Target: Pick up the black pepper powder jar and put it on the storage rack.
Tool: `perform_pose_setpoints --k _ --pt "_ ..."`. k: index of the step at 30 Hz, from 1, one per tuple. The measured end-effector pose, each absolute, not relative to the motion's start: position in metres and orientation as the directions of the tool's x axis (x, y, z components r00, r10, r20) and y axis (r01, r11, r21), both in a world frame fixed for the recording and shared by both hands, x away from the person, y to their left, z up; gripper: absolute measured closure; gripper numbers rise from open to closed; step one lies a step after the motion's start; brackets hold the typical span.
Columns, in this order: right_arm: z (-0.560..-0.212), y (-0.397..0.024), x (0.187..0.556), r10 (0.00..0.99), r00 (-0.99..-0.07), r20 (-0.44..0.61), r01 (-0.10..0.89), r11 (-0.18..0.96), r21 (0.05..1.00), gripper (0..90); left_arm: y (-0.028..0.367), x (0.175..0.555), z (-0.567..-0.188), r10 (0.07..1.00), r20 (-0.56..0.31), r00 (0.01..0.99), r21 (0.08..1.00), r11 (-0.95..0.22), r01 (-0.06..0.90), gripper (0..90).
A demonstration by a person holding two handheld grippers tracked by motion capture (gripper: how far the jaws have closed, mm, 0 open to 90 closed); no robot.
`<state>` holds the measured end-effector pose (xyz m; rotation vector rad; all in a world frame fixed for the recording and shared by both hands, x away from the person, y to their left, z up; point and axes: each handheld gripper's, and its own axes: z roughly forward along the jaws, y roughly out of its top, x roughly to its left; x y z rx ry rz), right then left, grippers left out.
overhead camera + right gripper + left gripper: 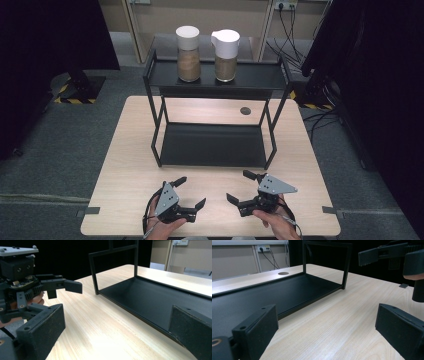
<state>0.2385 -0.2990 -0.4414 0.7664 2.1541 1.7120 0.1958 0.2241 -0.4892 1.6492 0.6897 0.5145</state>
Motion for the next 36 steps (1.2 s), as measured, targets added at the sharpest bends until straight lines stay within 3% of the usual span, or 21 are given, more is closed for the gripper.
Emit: perform_pose_setpoints --k 36 --pt "-0.4486 -0.3019 0.2391 0.575 -0.808 0.126 0.257 0.152 0.954 1.6 0.2244 0.1955 -0.4893 0.69 -0.042 0.723 0.982 -0.105 0.157 4.0"
